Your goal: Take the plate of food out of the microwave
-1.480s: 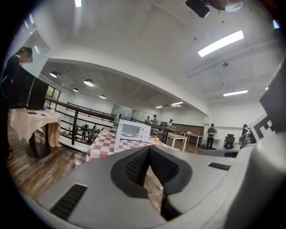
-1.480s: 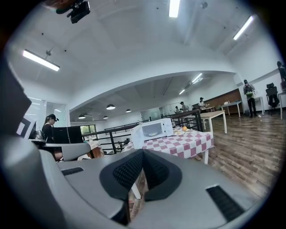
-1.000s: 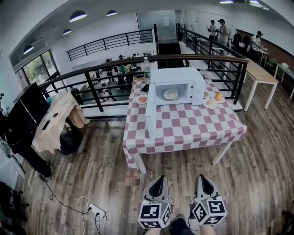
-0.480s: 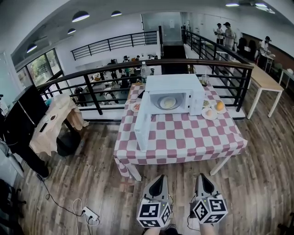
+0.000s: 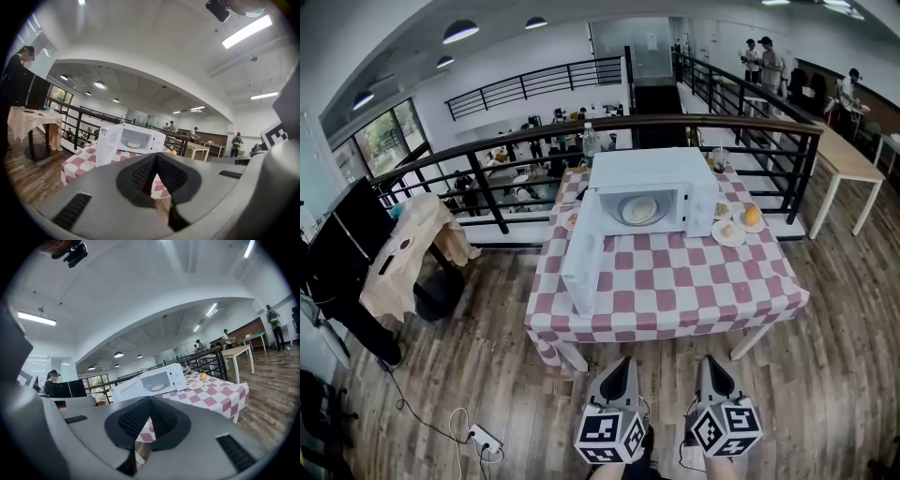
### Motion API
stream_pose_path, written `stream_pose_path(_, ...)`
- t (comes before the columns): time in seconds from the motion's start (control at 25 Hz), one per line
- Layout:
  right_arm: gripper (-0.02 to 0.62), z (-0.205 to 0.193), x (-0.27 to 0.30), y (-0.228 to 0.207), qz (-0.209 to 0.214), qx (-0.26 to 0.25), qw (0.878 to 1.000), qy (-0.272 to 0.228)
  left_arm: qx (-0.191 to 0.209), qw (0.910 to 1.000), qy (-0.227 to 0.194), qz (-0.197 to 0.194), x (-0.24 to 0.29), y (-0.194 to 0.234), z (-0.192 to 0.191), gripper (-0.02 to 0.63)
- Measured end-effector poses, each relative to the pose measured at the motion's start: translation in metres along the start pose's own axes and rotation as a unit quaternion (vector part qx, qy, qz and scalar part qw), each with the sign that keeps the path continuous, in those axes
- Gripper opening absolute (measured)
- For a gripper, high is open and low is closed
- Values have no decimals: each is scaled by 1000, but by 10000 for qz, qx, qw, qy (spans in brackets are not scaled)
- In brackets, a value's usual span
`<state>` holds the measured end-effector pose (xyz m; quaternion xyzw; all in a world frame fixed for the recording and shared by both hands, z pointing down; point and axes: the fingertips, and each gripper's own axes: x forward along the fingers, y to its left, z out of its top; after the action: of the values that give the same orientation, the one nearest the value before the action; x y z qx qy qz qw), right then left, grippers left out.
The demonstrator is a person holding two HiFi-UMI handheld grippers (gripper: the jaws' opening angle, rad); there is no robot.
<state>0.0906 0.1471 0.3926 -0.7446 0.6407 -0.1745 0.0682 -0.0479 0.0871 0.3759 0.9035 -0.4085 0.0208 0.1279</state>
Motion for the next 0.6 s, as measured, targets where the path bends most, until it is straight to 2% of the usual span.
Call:
stream_pose_path(0.24,-9,11,31,-17,-125,31,9999,-8,-32,9999,22,-136,41,1,6,8)
stream_pose_path(0.6,-11,41,104,-45,-330,161,9992,-149,-89,9990,89,-419,129,10,18,8)
